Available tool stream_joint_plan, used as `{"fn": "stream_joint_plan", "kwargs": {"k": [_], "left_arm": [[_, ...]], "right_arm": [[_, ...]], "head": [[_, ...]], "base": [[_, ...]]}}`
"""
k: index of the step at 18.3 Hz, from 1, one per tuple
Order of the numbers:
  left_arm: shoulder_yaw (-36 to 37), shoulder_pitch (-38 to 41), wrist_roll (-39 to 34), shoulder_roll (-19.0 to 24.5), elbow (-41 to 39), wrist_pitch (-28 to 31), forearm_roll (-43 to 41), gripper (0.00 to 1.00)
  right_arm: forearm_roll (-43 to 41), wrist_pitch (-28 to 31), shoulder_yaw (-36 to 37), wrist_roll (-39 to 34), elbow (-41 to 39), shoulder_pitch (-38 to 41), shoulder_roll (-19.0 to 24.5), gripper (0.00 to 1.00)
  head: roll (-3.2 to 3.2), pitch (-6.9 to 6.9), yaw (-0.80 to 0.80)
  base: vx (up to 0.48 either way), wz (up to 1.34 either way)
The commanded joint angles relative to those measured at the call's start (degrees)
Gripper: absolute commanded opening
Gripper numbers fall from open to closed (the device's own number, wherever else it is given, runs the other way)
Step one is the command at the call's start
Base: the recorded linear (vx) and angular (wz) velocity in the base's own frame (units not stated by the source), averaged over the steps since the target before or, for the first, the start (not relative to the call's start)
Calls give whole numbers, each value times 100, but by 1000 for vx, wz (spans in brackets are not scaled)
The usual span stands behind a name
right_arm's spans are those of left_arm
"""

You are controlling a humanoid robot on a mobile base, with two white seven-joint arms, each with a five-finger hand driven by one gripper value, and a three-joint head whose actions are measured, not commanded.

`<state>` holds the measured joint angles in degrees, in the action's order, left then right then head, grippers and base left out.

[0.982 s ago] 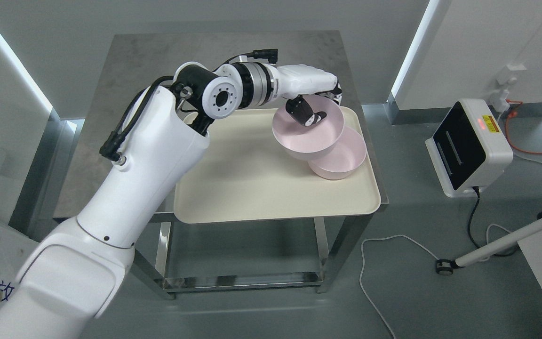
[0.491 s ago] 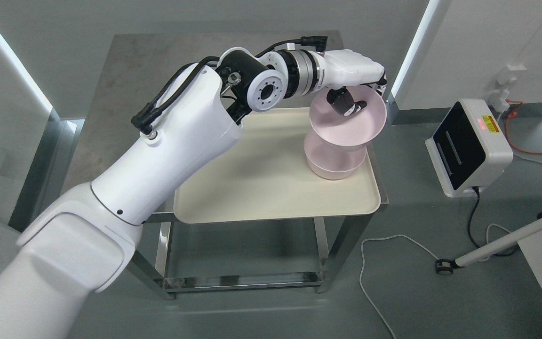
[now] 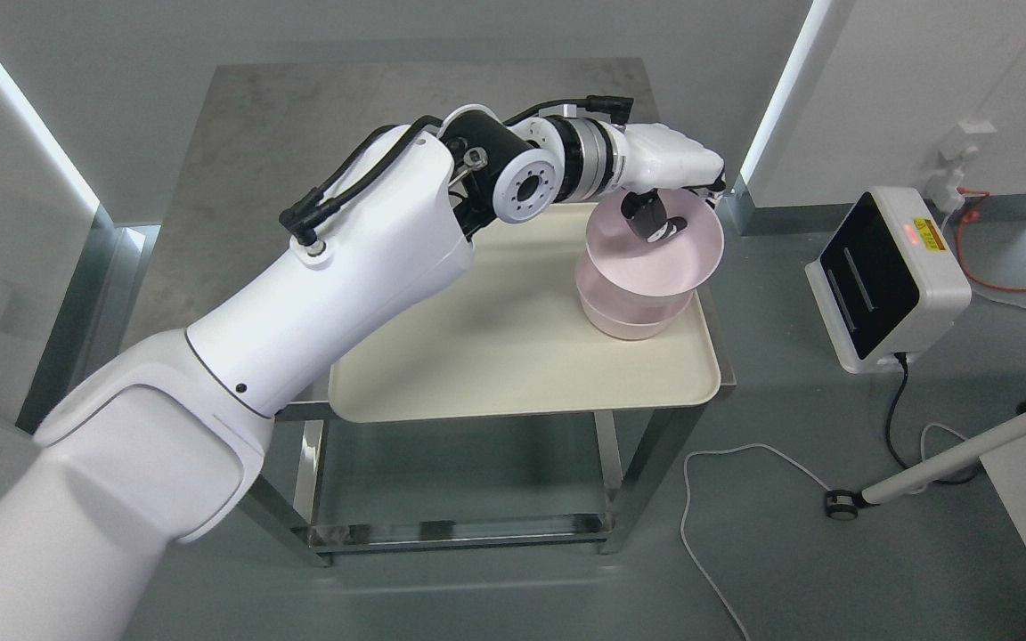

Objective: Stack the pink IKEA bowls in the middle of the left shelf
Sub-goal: 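Carry the pink bowl over and drop it into the other pink bowl, then release the bowl and pull the left hand back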

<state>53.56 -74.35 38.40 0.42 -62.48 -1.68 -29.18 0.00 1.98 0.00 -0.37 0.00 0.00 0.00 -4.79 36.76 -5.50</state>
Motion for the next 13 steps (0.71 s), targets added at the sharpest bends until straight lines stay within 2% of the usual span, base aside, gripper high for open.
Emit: {"fn": "stream_joint_plan", "kwargs": {"k": [1, 3, 4, 5, 8, 11, 13], "left_arm": [[340, -53, -122, 58, 535, -16, 0, 7], [304, -53, -122, 58, 535, -16, 0, 15], [304, -53, -96, 58, 535, -16, -9, 29], [313, -53, -70, 58, 535, -16, -9, 36], [130, -44, -17, 58, 518, -16, 0, 45], [-957, -44, 272, 58, 439, -16, 18, 52], [-2230, 26, 553, 58, 203, -34, 44, 54]], "right_arm": [[0, 4, 62, 2, -193, 167, -100, 100], [0, -5, 62, 2, -193, 167, -100, 100], [0, -5, 62, 2, -193, 167, -100, 100], [0, 4, 62, 2, -193, 167, -100, 100], [0, 4, 70, 2, -193, 167, -100, 100], [0, 4, 62, 2, -193, 167, -100, 100], [0, 4, 62, 2, -193, 167, -100, 100]], "head": [[0, 0, 0], [0, 0, 0], [0, 0, 0], [0, 0, 0], [0, 0, 0], [0, 0, 0], [0, 0, 0]], "base": [[0, 0], [0, 0], [0, 0], [0, 0], [0, 0], [0, 0], [0, 0]]}}
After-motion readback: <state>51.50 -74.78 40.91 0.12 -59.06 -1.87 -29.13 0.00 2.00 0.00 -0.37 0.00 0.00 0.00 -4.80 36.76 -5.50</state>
